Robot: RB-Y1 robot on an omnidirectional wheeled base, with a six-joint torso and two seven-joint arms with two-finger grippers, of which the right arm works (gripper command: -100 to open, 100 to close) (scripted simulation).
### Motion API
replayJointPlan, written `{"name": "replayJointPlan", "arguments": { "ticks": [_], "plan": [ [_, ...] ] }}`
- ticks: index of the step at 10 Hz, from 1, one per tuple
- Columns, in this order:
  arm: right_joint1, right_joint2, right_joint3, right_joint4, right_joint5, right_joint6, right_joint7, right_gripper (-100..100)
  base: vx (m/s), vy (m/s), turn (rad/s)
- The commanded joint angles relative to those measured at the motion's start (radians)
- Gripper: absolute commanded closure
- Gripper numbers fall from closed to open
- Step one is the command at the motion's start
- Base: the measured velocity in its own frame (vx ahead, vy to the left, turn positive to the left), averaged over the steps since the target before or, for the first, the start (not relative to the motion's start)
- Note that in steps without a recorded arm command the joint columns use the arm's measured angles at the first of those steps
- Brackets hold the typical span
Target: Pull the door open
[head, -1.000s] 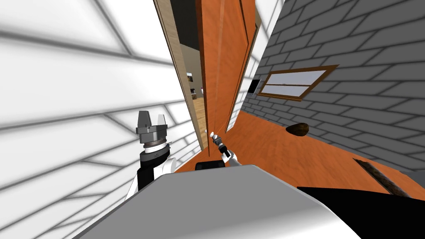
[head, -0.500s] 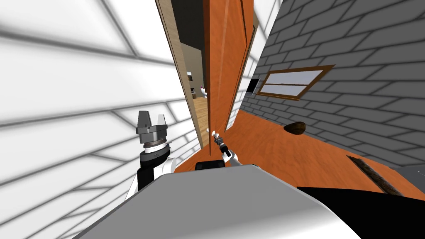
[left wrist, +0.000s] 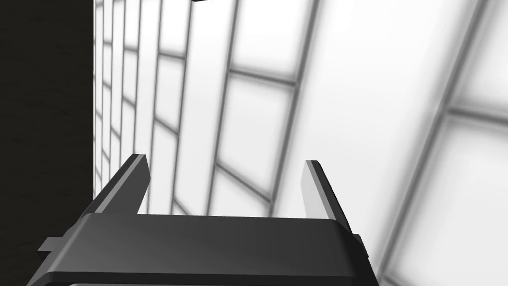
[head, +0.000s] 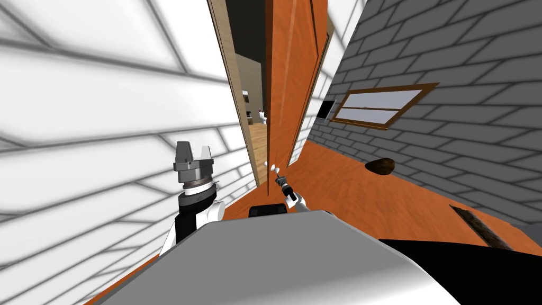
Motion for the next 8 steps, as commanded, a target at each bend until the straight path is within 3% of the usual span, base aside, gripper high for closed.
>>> {"name": "replayJointPlan", "arguments": {
  "ticks": [1,4,8],
  "plan": [
    [-0.008,-0.014,0.009,0.016,0.004,-0.030,-0.007,-100,-0.086,-0.131,0.130],
    [-0.015,-0.061,0.045,0.030,0.017,-0.098,-0.031,-100,-0.101,-0.141,0.200],
    [-0.021,-0.103,0.077,0.042,0.029,-0.160,-0.054,-100,-0.063,-0.107,0.165]
  ]
}}
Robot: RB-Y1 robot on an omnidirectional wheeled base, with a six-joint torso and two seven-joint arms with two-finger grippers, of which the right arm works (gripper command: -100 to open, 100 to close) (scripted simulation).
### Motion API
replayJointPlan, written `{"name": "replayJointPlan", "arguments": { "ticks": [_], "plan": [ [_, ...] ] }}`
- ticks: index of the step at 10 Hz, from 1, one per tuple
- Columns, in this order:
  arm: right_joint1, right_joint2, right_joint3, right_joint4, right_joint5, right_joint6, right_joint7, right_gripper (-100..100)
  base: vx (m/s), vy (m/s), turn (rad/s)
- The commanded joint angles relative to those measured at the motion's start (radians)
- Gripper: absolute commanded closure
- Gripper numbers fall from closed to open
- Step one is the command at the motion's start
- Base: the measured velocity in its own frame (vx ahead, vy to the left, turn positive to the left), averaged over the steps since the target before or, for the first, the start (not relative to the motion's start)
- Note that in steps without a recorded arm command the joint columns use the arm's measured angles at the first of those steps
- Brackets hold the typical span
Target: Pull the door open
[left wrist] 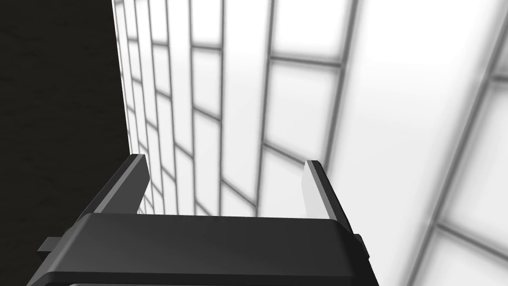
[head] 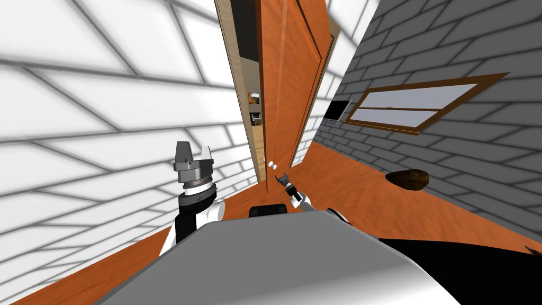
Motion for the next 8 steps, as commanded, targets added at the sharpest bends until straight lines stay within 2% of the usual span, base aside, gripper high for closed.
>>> {"name": "replayJointPlan", "arguments": {
  "ticks": [1,5,6,8],
  "plan": [
    [-0.007,-0.016,0.012,0.016,0.004,-0.033,-0.009,-100,-0.043,-0.084,0.166],
    [-0.013,-0.056,0.044,0.028,0.016,-0.093,-0.031,-100,-0.050,-0.087,0.156],
    [-0.016,-0.073,0.058,0.034,0.021,-0.120,-0.040,-100,-0.054,-0.121,0.235],
    [-0.019,-0.089,0.070,0.038,0.026,-0.143,-0.049,-100,-0.037,-0.122,0.155]
  ]
}}
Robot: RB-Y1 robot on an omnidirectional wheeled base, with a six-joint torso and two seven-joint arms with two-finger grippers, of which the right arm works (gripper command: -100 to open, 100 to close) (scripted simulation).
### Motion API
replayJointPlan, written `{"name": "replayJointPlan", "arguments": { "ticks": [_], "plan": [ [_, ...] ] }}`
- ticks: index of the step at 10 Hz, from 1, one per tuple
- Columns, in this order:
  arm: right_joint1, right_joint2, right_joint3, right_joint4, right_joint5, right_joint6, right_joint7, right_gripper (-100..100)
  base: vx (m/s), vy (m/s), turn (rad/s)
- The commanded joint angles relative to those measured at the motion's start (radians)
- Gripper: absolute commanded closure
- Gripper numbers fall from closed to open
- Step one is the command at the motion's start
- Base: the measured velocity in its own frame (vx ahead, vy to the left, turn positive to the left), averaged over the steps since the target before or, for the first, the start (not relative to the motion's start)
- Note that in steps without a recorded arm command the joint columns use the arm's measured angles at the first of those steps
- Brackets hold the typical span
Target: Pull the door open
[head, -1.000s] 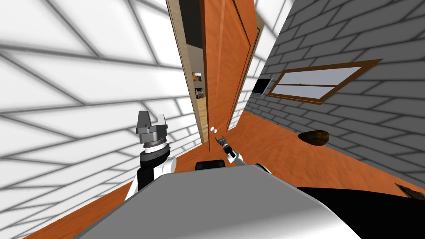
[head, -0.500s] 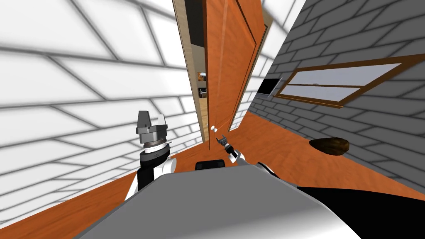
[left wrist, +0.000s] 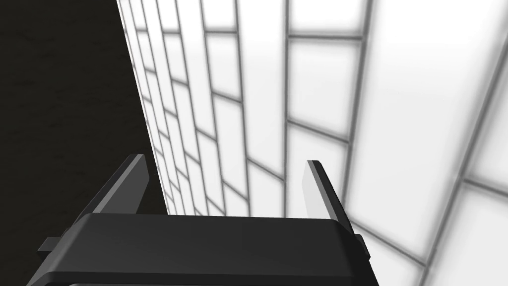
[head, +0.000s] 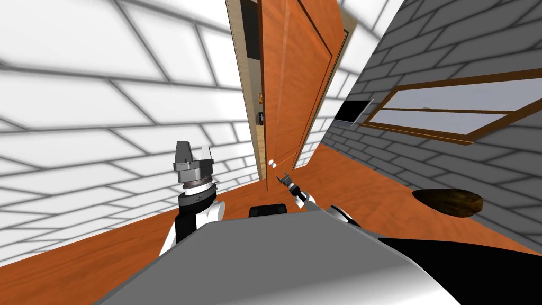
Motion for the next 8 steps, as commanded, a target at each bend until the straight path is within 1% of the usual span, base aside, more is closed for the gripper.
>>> {"name": "replayJointPlan", "arguments": {
  "ticks": [1,2,3,4,5,6,7,8],
  "plan": [
    [-0.003,-0.019,0.014,0.005,0.005,-0.029,-0.011,-100,-0.029,-0.130,0.170],
    [-0.005,-0.032,0.025,0.009,0.009,-0.049,-0.018,-100,-0.007,-0.156,0.212],
    [-0.008,-0.023,0.018,0.016,0.006,-0.040,-0.012,-100,0.001,-0.077,0.045],
    [-0.004,-0.037,0.002,0.030,-0.008,-0.055,-0.015,-100,-0.032,0.042,0.251],
    [0.000,-0.050,-0.015,0.046,-0.024,-0.066,-0.015,-100,-0.045,0.142,0.395],
    [0.000,-0.050,-0.015,0.046,-0.024,-0.066,-0.015,-100,-0.001,0.141,0.112],
    [0.006,-0.066,-0.036,0.064,-0.043,-0.080,-0.016,-100,0.037,0.134,0.219],
    [0.006,-0.066,-0.036,0.064,-0.043,-0.080,-0.016,-100,0.030,0.094,0.155]
  ]
}}
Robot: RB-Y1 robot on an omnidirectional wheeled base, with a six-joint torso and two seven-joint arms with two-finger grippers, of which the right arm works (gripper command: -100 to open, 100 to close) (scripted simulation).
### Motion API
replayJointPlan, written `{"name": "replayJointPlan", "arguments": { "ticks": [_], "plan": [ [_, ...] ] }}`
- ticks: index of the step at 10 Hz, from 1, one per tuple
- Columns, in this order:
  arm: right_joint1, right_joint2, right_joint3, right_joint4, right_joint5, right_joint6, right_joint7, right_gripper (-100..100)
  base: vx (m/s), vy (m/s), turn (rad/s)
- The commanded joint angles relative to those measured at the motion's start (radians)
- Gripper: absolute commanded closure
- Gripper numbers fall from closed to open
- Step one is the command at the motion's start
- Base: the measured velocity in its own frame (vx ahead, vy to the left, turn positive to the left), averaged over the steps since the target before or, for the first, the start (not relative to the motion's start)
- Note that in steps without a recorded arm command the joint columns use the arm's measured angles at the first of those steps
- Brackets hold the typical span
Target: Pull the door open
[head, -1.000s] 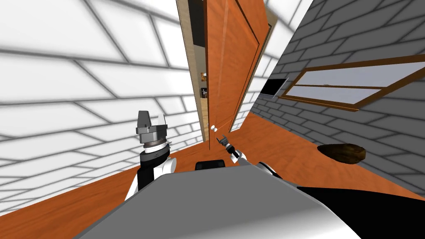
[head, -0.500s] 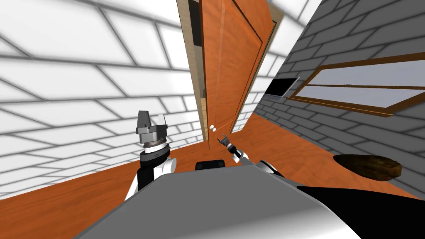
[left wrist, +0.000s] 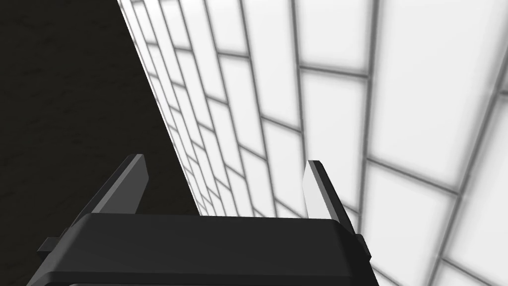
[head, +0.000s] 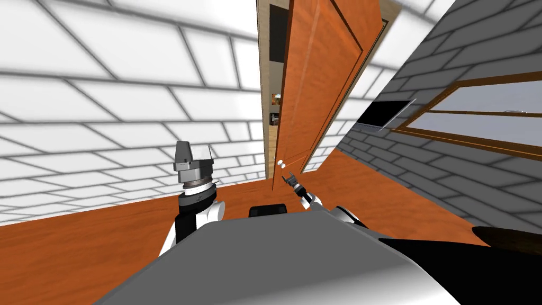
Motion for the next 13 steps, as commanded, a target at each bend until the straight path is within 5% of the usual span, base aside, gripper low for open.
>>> {"name": "replayJointPlan", "arguments": {
  "ticks": [1,2,4,8,12,13],
  "plan": [
    [-0.005,-0.007,-0.015,0.031,-0.014,-0.020,0.003,-100,0.026,0.065,0.148],
    [0.001,-0.024,-0.039,0.051,-0.035,-0.036,0.002,-100,0.070,0.101,0.382],
    [0.001,-0.024,-0.039,0.051,-0.035,-0.036,0.002,-100,0.059,0.042,0.040],
    [0.018,-0.074,-0.105,0.109,-0.095,-0.081,0.000,-100,0.125,0.036,0.301],
    [0.015,-0.073,-0.105,0.123,-0.095,-0.089,0.001,-100,0.046,-0.010,0.011],
    [0.015,-0.073,-0.105,0.123,-0.095,-0.089,0.001,100,0.000,0.000,0.000]
  ]
}}
